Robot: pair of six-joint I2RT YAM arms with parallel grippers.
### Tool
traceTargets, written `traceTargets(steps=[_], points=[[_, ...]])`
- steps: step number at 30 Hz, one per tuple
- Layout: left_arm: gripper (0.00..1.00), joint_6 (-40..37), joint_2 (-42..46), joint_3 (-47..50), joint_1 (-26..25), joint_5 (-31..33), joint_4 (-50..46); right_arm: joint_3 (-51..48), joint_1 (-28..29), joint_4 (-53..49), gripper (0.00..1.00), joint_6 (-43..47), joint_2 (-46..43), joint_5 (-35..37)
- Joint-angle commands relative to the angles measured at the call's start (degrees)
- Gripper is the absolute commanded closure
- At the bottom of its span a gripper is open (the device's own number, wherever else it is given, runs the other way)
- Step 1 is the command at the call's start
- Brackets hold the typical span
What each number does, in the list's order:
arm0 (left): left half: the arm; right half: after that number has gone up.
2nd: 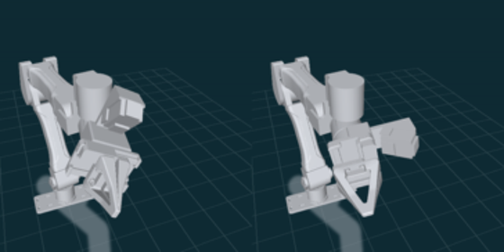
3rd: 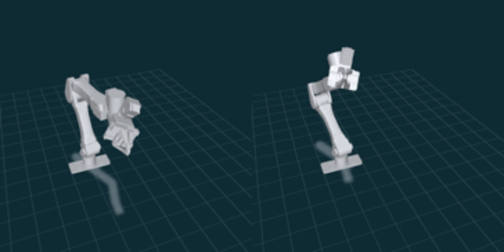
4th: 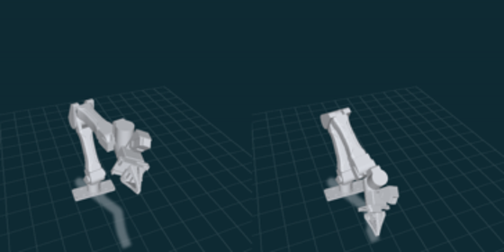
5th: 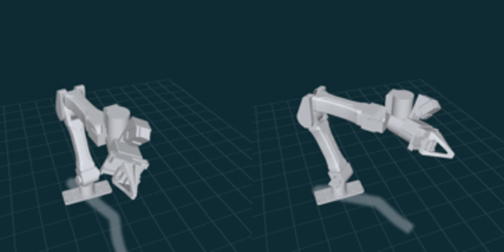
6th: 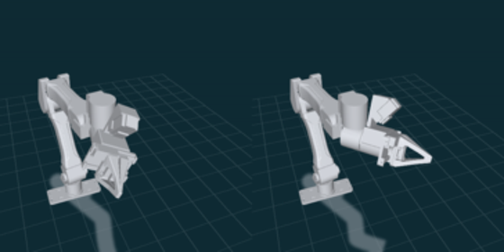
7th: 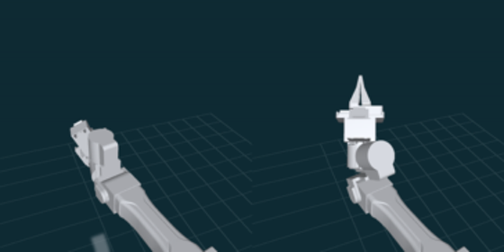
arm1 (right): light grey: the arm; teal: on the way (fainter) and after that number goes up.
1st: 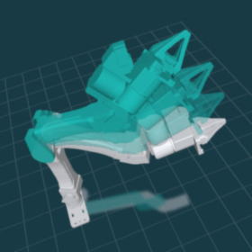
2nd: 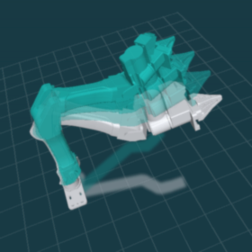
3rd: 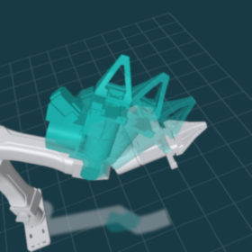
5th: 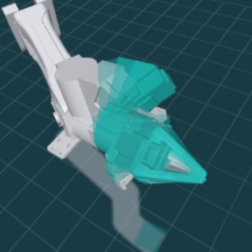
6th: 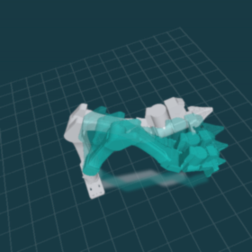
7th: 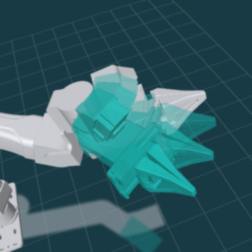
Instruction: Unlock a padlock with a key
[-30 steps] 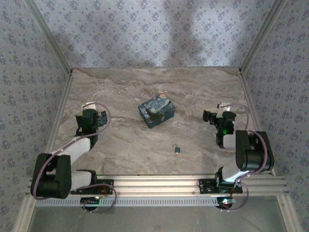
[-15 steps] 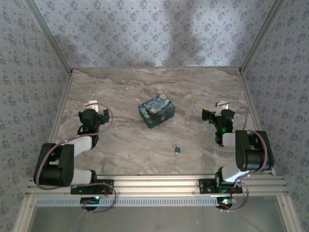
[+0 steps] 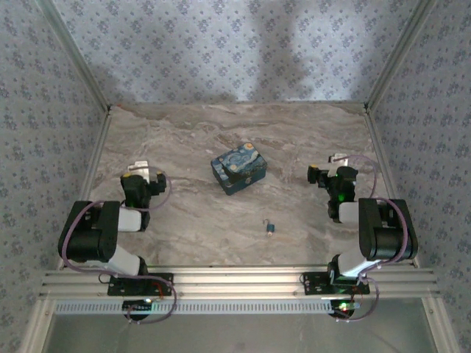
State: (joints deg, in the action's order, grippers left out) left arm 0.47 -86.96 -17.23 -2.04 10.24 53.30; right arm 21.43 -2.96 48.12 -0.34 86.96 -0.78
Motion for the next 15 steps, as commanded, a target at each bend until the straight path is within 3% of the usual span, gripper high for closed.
traceTargets(steps=[1,2,15], points=[[0.02,0.64,-0.73,-6.22,2.04,-4.97,-6.7,0.54,0.37,-0.75,0.0,1.12,0.41,1.23],[0.02,1.67,-0.8,-6.26,3.77,-7.9,-6.5,0.47,0.41,-0.75,0.0,1.11,0.34,1.29],[0.02,1.26,-0.78,-6.36,3.45,-7.51,-6.8,0.63,1.33,-0.92,0.0,1.79,0.41,2.6]])
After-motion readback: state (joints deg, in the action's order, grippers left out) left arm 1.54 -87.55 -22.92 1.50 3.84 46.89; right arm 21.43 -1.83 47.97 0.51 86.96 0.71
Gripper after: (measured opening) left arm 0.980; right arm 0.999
